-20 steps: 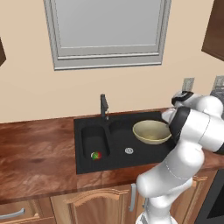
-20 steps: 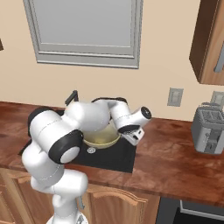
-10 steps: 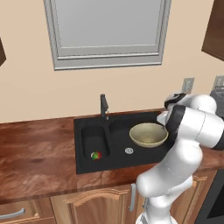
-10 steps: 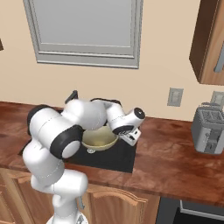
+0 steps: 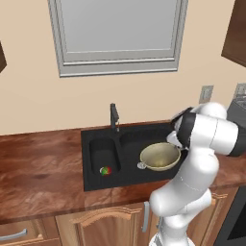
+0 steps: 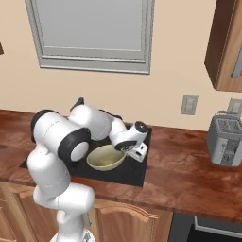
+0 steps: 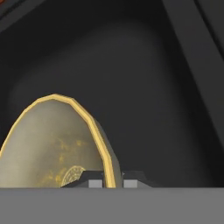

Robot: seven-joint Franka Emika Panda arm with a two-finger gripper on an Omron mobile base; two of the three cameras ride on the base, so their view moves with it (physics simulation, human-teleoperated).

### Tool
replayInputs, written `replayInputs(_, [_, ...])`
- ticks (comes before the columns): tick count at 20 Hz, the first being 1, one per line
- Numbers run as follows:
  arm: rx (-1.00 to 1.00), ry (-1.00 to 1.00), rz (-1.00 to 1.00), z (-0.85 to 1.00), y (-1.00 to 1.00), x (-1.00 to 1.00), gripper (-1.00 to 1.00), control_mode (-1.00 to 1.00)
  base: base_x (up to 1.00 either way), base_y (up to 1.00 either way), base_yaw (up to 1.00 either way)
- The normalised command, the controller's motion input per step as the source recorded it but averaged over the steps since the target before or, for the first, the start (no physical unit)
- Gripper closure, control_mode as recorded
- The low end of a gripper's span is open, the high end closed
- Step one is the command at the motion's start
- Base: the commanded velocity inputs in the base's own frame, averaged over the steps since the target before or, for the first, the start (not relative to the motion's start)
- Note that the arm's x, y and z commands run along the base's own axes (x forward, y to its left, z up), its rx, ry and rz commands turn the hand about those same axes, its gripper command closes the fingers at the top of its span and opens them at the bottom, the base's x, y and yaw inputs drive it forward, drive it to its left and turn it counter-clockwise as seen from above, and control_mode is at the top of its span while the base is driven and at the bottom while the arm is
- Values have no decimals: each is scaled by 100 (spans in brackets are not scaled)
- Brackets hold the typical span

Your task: Dump the mango and tomato from the bowl so the bowl can be washed. Place the bowl in the sink after clearing the leftovers.

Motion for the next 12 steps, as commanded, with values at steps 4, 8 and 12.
replayInputs(4, [-9, -1, 0, -33, 24, 0, 100, -100, 0, 0, 0])
replayInputs(8, [-5, -5, -1, -16, 22, 2, 100, -100, 0, 0, 0])
replayInputs(12, [-4, -9, -4, -15, 11, 7, 100, -100, 0, 0, 0])
